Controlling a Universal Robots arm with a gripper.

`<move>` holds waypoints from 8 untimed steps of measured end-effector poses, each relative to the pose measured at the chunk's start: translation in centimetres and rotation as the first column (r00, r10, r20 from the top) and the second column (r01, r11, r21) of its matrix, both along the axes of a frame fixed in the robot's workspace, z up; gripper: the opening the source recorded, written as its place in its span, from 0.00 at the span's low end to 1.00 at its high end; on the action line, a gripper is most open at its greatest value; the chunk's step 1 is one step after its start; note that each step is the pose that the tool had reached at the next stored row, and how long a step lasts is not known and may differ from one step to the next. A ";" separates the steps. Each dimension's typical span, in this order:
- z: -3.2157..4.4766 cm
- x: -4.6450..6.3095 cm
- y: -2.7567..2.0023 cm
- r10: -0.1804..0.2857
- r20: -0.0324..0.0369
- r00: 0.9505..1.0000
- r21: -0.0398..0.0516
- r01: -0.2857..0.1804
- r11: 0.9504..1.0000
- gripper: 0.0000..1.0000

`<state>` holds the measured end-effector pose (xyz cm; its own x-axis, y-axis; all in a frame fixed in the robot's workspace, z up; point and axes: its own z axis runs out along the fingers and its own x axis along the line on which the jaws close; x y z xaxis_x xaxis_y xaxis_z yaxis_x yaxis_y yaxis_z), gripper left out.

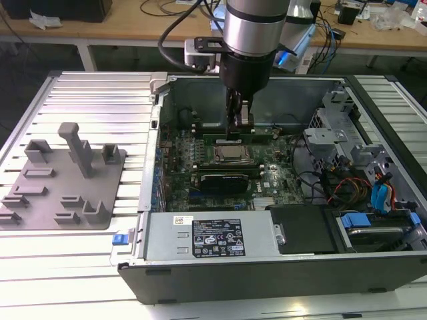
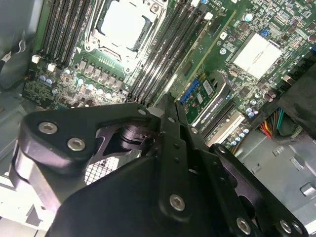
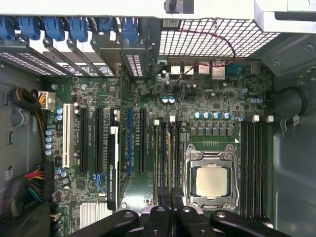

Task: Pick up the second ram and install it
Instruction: 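Insert the second ram into the second slot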

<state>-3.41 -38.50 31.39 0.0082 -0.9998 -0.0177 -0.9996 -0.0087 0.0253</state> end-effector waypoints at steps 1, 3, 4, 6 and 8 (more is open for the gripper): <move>-0.04 0.0 0.00 0.000 0.000 1.000 0.000 0.000 1.000 0.09; -0.28 0.0 0.00 0.000 0.000 1.000 0.000 0.000 1.000 0.09; -0.45 0.0 0.00 0.000 0.000 1.000 0.000 0.000 1.000 0.09; -0.79 0.0 0.00 0.000 0.000 1.000 0.000 0.000 1.000 0.09; -1.03 0.0 0.00 0.000 0.000 1.000 0.000 0.000 1.000 0.09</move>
<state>-3.41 -38.50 30.37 0.0083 -0.9998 -0.0175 -0.9996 -0.0087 0.0254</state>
